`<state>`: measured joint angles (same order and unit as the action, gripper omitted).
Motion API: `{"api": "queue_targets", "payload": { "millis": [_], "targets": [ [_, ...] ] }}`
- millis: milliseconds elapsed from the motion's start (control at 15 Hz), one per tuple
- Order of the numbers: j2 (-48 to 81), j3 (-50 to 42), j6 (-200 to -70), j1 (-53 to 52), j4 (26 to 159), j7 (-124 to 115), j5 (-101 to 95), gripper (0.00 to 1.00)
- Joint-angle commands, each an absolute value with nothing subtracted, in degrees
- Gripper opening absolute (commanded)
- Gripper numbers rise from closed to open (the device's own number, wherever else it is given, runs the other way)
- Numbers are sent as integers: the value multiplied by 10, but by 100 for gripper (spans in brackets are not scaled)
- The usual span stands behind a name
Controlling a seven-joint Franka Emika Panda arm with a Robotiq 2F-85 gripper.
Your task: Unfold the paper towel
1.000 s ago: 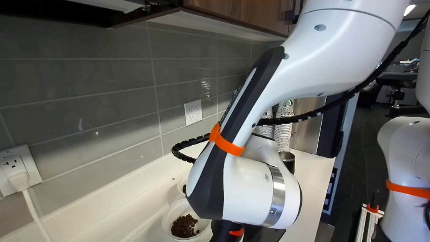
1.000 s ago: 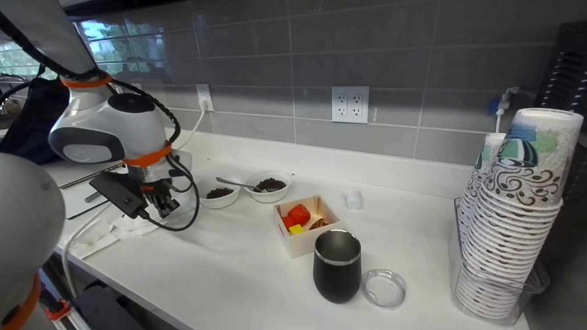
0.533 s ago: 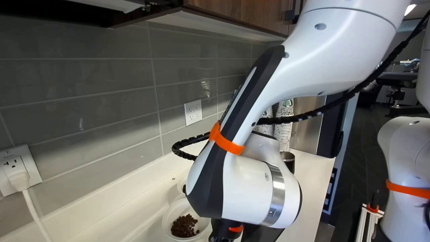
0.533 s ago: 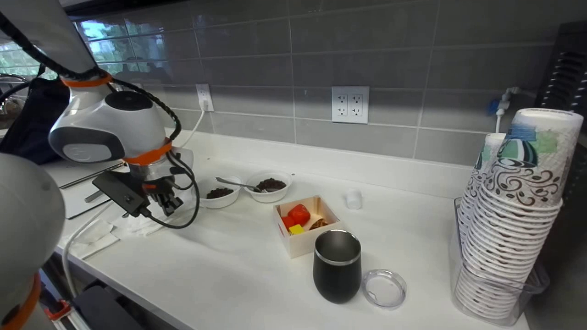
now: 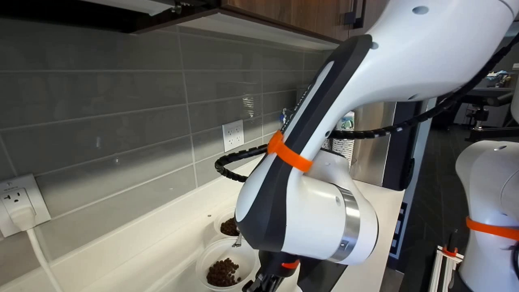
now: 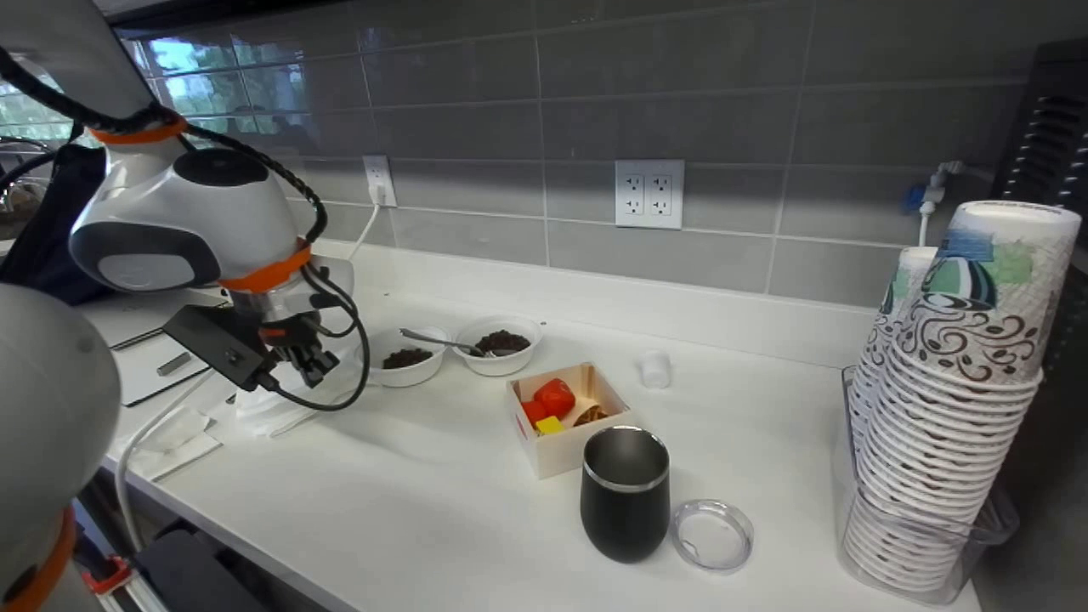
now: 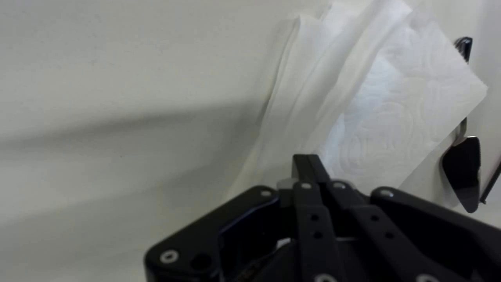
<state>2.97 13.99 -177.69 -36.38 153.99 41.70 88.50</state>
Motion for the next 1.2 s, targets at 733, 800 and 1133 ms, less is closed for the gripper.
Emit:
{"api": "queue_targets", "payload": {
  "millis": [733,800,1133],
  "targets": [
    [10,153,-1885,-370,1580,471,879,0],
    [7,155,-1891,-372,1580,484,883,0],
    [2,168,-1906,-381,1580,533,892,0]
  ]
}}
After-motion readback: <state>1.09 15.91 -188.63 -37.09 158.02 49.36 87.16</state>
